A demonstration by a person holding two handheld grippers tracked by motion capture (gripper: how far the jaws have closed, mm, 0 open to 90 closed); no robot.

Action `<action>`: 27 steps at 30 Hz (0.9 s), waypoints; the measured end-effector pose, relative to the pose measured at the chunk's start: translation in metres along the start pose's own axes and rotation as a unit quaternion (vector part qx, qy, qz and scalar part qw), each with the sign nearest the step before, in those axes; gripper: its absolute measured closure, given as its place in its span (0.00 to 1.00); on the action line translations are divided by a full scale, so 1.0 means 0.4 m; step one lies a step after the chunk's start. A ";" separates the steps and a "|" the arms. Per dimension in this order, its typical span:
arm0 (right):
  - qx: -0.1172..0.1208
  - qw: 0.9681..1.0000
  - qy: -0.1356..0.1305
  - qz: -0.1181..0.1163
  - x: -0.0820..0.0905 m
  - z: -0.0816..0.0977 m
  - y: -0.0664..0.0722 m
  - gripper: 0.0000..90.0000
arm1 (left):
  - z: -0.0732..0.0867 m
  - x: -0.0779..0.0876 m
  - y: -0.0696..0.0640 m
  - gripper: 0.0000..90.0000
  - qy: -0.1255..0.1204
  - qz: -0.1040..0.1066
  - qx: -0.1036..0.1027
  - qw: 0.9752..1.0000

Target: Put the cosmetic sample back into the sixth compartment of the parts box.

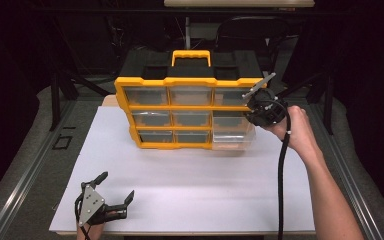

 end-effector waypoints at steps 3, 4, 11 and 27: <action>0.004 1.000 0.001 -0.006 -0.007 -0.008 0.012 0.90 | 0.000 0.002 0.000 0.00 -0.001 0.000 0.001 1.000; 0.006 1.000 0.002 -0.007 -0.010 -0.010 0.016 0.90 | 0.000 0.002 0.001 0.00 -0.001 -0.001 0.001 1.000; 0.014 1.000 0.007 -0.016 -0.028 -0.025 0.043 0.90 | 0.000 0.002 0.000 0.00 0.000 -0.001 0.001 1.000; 0.024 0.999 0.023 -0.034 -0.079 -0.025 0.068 0.90 | 0.000 0.003 0.002 0.00 -0.001 -0.002 0.001 1.000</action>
Point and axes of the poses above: each handheld gripper's, and its own axes: x roughly backward along the jaws, z roughly out of its underside, y roughly to its left, the point moved 7 cm from there along -x, roughly forward along the jaws, and after that the axes turned 7 degrees about -x, right-handed, at the moved point
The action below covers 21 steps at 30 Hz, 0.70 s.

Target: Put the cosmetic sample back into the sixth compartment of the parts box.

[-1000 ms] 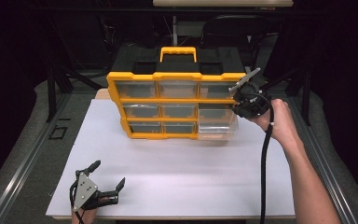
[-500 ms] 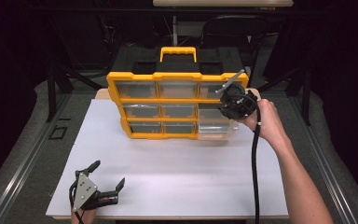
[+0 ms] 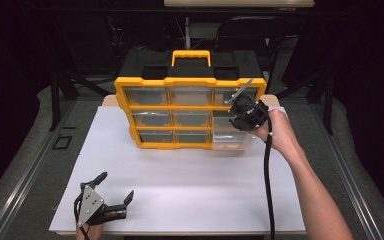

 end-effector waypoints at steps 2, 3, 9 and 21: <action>-0.001 1.000 0.002 0.000 -0.006 0.000 0.003 0.90 | 0.000 0.000 0.000 0.00 0.000 0.000 -0.002 1.000; 0.001 1.000 0.002 -0.003 -0.009 -0.001 0.004 0.90 | 0.000 0.000 0.000 0.00 0.000 0.000 -0.001 1.000; 0.005 1.000 0.011 -0.006 -0.018 0.000 0.014 0.90 | -0.001 0.000 -0.001 0.00 -0.001 0.001 -0.001 1.000; 0.007 1.000 0.021 -0.015 -0.042 0.009 0.026 0.90 | 0.000 -0.001 -0.001 0.00 0.001 0.002 -0.001 1.000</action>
Point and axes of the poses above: each handheld gripper's, and its own axes: x roughly backward along the jaws, z roughly out of its underside, y roughly to its left, the point moved 7 cm from there along -x, roughly forward along the jaws, and after that the axes turned 7 degrees about -x, right-handed, at the moved point
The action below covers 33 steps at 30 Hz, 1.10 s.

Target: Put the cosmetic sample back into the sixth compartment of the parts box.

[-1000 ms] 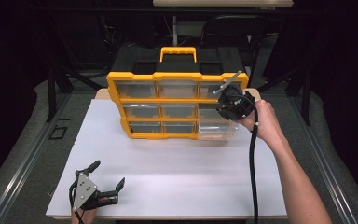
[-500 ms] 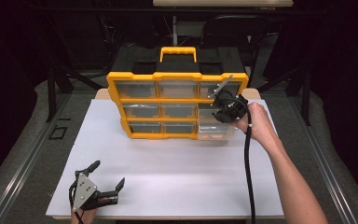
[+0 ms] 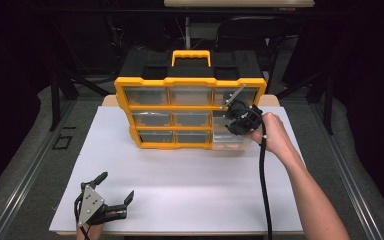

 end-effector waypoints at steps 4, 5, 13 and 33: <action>-0.001 1.000 0.003 0.000 -0.002 0.000 0.002 0.90 | -0.001 0.002 0.001 0.00 -0.001 -0.001 -0.001 1.000; 0.001 1.000 0.005 -0.001 -0.002 0.000 0.003 0.90 | -0.001 0.002 0.000 0.00 -0.001 -0.001 -0.001 1.000; -0.001 1.000 0.013 -0.002 -0.010 0.001 0.007 0.89 | 0.000 0.001 -0.001 0.00 0.000 0.001 0.000 1.000; -0.030 0.998 -0.057 -0.004 0.055 0.000 -0.010 0.39 | -0.001 -0.001 -0.001 0.00 0.001 0.001 0.002 1.000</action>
Point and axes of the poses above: each handheld gripper's, and its own axes: x roughly backward along the jaws, z roughly out of its underside, y roughly to its left, the point moved 7 cm from there along -x, roughly forward along the jaws, and after that the axes turned 7 degrees about -x, right-handed, at the moved point
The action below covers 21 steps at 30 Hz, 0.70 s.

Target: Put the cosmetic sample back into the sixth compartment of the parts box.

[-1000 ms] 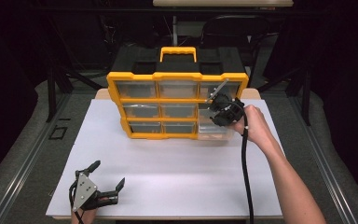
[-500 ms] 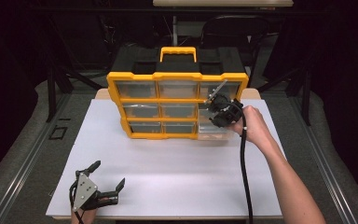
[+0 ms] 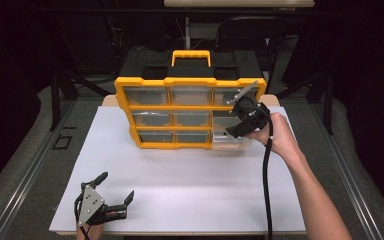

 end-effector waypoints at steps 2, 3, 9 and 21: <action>-0.006 1.000 -0.011 0.001 0.010 0.001 -0.004 0.33 | -0.001 -0.001 -0.001 0.00 0.001 0.000 0.000 1.000; -0.008 1.000 -0.013 0.000 0.015 0.003 -0.005 0.30 | -0.001 -0.001 -0.001 0.00 0.001 0.000 -0.001 1.000; -0.020 0.999 -0.037 0.001 0.045 0.013 -0.009 0.16 | 0.001 -0.001 -0.002 0.00 0.004 0.000 -0.003 1.000; -0.053 0.995 -0.088 0.015 0.099 0.059 -0.037 0.00 | 0.002 0.001 -0.004 0.00 0.003 0.001 -0.005 1.000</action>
Point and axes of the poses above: each handheld gripper's, and its own axes: x roughly backward along the jaws, z roughly out of its underside, y roughly to its left, the point moved 7 cm from there along -x, roughly forward along the jaws, and after that the axes turned 7 degrees about -x, right-handed, at the moved point
